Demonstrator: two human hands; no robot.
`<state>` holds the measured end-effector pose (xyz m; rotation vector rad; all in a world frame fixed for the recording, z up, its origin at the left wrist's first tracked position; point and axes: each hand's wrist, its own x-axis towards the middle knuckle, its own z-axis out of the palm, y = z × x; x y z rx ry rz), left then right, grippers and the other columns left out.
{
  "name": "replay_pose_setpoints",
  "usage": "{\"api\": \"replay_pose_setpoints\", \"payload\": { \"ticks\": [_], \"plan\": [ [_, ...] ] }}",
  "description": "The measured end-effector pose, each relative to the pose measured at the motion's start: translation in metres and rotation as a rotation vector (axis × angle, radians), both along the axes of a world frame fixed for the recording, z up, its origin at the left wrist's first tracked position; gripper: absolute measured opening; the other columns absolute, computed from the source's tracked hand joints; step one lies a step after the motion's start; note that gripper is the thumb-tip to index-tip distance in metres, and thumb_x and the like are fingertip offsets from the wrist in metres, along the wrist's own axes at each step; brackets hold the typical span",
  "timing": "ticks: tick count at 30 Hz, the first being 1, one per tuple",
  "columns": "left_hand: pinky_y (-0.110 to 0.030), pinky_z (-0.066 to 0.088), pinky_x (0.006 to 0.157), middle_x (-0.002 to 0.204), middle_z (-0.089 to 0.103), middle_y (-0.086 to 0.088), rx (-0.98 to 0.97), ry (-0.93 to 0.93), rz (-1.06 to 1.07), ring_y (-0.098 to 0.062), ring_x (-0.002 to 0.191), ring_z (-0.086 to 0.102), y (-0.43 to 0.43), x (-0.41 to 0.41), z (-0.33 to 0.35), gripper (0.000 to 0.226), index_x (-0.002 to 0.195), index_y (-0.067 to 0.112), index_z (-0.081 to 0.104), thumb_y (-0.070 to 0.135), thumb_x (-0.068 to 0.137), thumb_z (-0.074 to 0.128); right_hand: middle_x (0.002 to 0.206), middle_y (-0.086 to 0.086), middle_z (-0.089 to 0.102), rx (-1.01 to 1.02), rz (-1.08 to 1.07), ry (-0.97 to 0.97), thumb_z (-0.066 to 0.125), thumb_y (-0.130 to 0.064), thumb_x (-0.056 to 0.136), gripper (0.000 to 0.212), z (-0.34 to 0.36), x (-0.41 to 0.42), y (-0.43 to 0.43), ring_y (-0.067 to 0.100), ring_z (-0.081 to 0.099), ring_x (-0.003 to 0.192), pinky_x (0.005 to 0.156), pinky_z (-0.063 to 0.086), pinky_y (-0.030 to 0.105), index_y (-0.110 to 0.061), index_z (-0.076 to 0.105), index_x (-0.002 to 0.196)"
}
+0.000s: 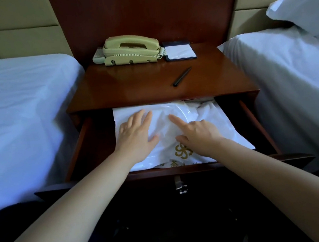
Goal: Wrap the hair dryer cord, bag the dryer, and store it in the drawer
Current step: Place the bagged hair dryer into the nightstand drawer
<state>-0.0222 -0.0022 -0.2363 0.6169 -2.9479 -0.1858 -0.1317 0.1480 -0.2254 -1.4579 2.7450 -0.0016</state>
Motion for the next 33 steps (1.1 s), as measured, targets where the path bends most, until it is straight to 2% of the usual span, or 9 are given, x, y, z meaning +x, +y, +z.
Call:
{"api": "replay_pose_setpoints", "payload": {
  "ticks": [4, 7, 10, 17, 23, 26, 28, 31, 33],
  "plan": [
    [-0.041, 0.010, 0.117, 0.161, -0.004, 0.000, 0.087, -0.057, -0.006, -0.019, 0.147, -0.003, 0.007, 0.003, -0.003, 0.073, 0.152, 0.024, 0.001, 0.049, 0.094, 0.037, 0.094, 0.013, 0.066, -0.084, -0.025, 0.047, 0.040, -0.034, 0.093, 0.050, 0.002, 0.018, 0.011, 0.035, 0.061, 0.087, 0.059, 0.033, 0.032, -0.032, 0.025, 0.141],
    [-0.042, 0.014, 0.117, 0.161, -0.002, -0.001, 0.123, -0.071, 0.006, -0.020, 0.148, 0.000, 0.010, 0.006, 0.001, 0.075, 0.152, 0.023, 0.001, 0.056, 0.093, 0.034, 0.120, 0.007, 0.058, -0.165, -0.035, 0.031, 0.040, -0.039, 0.093, 0.046, 0.000, 0.028, 0.015, 0.032, 0.056, 0.104, 0.067, 0.039, 0.035, -0.034, 0.031, 0.138],
    [-0.043, 0.019, 0.116, 0.161, 0.003, -0.001, 0.178, -0.070, 0.022, -0.022, 0.147, 0.006, 0.009, 0.001, 0.004, 0.077, 0.152, 0.022, 0.005, 0.059, 0.091, 0.035, 0.144, 0.003, 0.037, -0.131, -0.040, -0.037, 0.039, -0.043, 0.095, 0.052, 0.001, 0.028, 0.014, 0.031, 0.046, 0.122, 0.081, 0.044, 0.039, -0.036, 0.022, 0.143],
    [-0.043, 0.026, 0.113, 0.159, 0.017, -0.003, 0.349, -0.009, 0.156, -0.024, 0.144, 0.020, -0.011, -0.033, 0.003, 0.081, 0.151, 0.019, 0.017, 0.066, 0.087, 0.036, 0.149, 0.009, 0.031, -0.077, -0.050, -0.085, 0.035, -0.037, 0.099, 0.052, 0.005, 0.011, -0.003, 0.037, 0.050, 0.118, 0.082, 0.044, 0.040, -0.034, 0.014, 0.147],
    [-0.043, 0.031, 0.104, 0.152, 0.030, -0.013, 0.136, -0.206, 0.285, -0.029, 0.138, 0.030, 0.001, -0.026, 0.014, 0.081, 0.145, 0.005, 0.024, 0.065, 0.090, 0.028, 0.151, 0.008, 0.030, -0.094, -0.113, -0.104, 0.034, -0.033, 0.100, 0.049, 0.006, -0.005, -0.012, 0.042, 0.050, 0.117, 0.088, 0.044, 0.042, -0.037, 0.018, 0.146],
    [-0.042, 0.029, 0.106, 0.152, 0.030, -0.009, 0.046, -0.179, 0.139, -0.026, 0.138, 0.030, 0.012, 0.002, 0.025, 0.076, 0.143, 0.008, 0.027, 0.062, 0.091, 0.032, 0.153, 0.004, 0.028, -0.095, -0.128, -0.118, 0.035, -0.035, 0.099, 0.050, 0.008, -0.007, -0.010, 0.038, 0.047, 0.123, 0.090, 0.043, 0.041, -0.039, 0.019, 0.146],
    [-0.036, 0.023, 0.110, 0.155, 0.025, -0.003, 0.103, -0.135, -0.062, -0.019, 0.142, 0.024, 0.023, 0.028, 0.029, 0.077, 0.145, 0.013, 0.026, 0.065, 0.089, 0.035, 0.153, 0.004, 0.027, -0.108, -0.115, -0.157, 0.036, -0.035, 0.098, 0.051, 0.008, -0.004, -0.006, 0.034, 0.042, 0.128, 0.092, 0.042, 0.040, -0.038, 0.018, 0.146],
    [-0.025, 0.013, 0.112, 0.158, 0.018, 0.005, 0.216, -0.209, -0.285, -0.010, 0.144, 0.015, 0.036, 0.060, 0.033, 0.091, 0.150, 0.022, 0.020, 0.076, 0.079, 0.037, 0.156, 0.003, 0.020, -0.167, -0.039, -0.283, 0.039, -0.040, 0.096, 0.054, 0.013, 0.006, 0.012, 0.026, 0.027, 0.140, 0.105, 0.033, 0.040, -0.031, 0.022, 0.147],
    [-0.023, 0.013, 0.112, 0.157, 0.022, 0.008, 0.089, -0.234, -0.365, -0.009, 0.144, 0.016, 0.039, 0.068, 0.029, 0.100, 0.149, 0.024, 0.023, 0.081, 0.067, 0.025, 0.159, 0.001, 0.014, -0.173, 0.060, -0.352, 0.043, -0.046, 0.094, 0.057, 0.018, 0.015, 0.031, 0.019, 0.015, 0.145, 0.115, 0.022, 0.037, -0.030, 0.027, 0.146]
  ]
}}
